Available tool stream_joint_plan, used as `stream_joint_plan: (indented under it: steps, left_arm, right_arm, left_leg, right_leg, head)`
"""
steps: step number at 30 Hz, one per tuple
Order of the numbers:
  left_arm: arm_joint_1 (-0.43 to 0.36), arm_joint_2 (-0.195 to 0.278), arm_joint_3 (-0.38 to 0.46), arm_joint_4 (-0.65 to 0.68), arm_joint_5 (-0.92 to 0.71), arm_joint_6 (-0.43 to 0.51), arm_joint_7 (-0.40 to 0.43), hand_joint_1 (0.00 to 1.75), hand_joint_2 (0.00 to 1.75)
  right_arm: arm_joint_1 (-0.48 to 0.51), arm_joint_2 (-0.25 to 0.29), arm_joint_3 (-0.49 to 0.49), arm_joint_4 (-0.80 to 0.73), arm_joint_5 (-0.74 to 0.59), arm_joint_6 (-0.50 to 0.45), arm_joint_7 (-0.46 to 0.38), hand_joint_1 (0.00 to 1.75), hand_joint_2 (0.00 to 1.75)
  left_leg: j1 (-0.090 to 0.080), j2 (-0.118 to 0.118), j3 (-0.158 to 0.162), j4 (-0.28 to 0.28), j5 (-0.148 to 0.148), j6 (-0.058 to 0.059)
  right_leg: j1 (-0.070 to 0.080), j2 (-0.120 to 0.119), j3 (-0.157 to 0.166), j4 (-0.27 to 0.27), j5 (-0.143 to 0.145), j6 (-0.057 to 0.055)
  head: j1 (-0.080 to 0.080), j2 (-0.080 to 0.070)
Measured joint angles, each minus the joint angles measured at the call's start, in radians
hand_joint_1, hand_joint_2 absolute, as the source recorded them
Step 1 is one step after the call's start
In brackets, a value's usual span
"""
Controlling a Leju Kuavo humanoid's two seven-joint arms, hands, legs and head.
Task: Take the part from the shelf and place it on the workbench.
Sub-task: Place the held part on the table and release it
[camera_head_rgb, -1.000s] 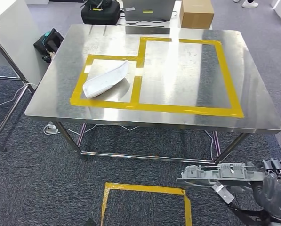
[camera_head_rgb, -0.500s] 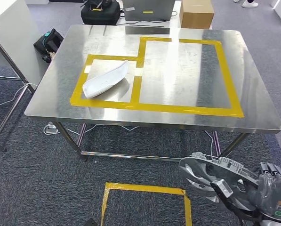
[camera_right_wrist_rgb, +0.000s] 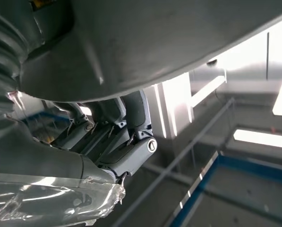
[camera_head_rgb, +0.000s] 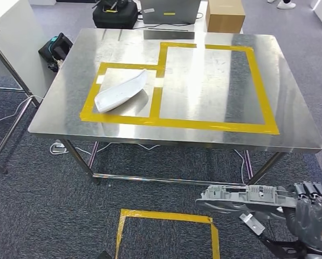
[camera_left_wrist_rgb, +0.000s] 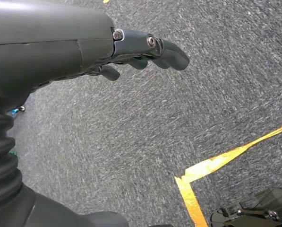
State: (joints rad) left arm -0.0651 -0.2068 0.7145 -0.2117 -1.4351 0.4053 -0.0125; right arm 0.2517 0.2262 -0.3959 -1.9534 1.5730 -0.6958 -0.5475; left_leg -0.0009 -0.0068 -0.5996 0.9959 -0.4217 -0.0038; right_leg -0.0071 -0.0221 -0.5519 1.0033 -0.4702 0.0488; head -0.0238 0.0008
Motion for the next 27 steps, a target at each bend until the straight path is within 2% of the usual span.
stream_joint_plan:
  steps: [5,10,20,27]
  left_arm:
    - [-0.001,-0.002,0.0,0.0,-0.001,-0.001,0.0,0.0,1.75]
    - [-0.002,-0.007,0.0,0.0,-0.001,-0.001,0.0,0.0,1.75]
    - [-0.004,-0.009,0.0,0.0,0.003,0.006,0.012,0.0,1.75]
    - [-0.004,-0.009,0.001,0.0,0.016,0.023,0.029,0.0,1.75]
  right_arm:
    - [-0.058,0.056,-0.079,-0.087,-0.001,0.0,-0.106,1.75,1.75]
    - [-0.084,0.078,-0.119,-0.134,-0.001,0.0,-0.127,1.75,1.75]
    - [-0.094,0.074,-0.143,-0.188,-0.002,0.0,-0.146,1.75,1.75]
    - [-0.099,0.022,-0.144,-0.225,-0.002,0.0,-0.146,1.75,1.75]
  left_leg:
    - [0.0,0.0,0.0,0.0,0.0,0.0]
    - [0.0,0.0,0.0,0.0,0.0,0.0]
    - [0.0,0.0,0.0,0.0,0.0,0.0]
    - [0.0,0.0,0.0,0.0,0.0,0.0]
  right_leg:
    - [0.0,0.0,0.0,0.0,0.0,0.0]
    - [0.0,0.0,0.0,0.0,0.0,0.0]
    - [0.0,0.0,0.0,0.0,0.0,0.0]
    - [0.0,0.0,0.0,0.0,0.0,0.0]
  head:
    - [0.0,0.0]
    - [0.0,0.0]
    - [0.0,0.0]
    - [0.0,0.0]
